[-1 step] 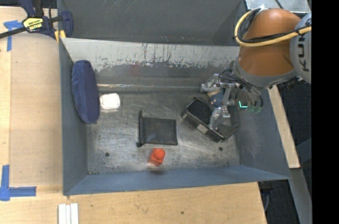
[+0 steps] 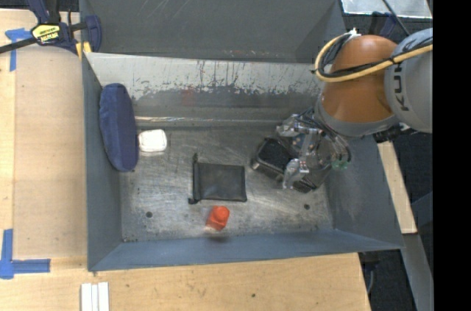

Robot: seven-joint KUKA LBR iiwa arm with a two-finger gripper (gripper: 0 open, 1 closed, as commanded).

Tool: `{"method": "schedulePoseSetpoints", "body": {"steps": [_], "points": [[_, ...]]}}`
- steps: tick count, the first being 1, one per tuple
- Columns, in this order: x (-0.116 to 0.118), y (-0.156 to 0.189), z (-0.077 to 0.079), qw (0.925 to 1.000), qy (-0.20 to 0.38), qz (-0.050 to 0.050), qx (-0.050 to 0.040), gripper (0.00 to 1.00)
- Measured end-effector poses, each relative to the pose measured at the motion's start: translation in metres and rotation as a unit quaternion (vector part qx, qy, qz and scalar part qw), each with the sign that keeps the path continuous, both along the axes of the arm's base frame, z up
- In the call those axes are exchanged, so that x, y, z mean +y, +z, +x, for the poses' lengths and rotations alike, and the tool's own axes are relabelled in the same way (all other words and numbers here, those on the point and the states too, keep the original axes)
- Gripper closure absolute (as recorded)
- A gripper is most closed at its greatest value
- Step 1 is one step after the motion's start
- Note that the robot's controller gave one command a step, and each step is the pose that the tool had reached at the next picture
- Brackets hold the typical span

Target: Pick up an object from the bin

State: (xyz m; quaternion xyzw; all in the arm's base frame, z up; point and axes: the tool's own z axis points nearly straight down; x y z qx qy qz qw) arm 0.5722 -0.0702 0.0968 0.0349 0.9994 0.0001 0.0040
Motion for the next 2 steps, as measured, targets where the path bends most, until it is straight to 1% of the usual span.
{"method": "schedulePoseSetpoints", "body": {"steps": [1,2], "points": [[0.000,-0.002,0.000,1.0000,0.000,0.000,0.0011,1.00],[-0.004,0.127,-0.007,0.9999,-0.016,0.000,0.0023,1.00]]}}
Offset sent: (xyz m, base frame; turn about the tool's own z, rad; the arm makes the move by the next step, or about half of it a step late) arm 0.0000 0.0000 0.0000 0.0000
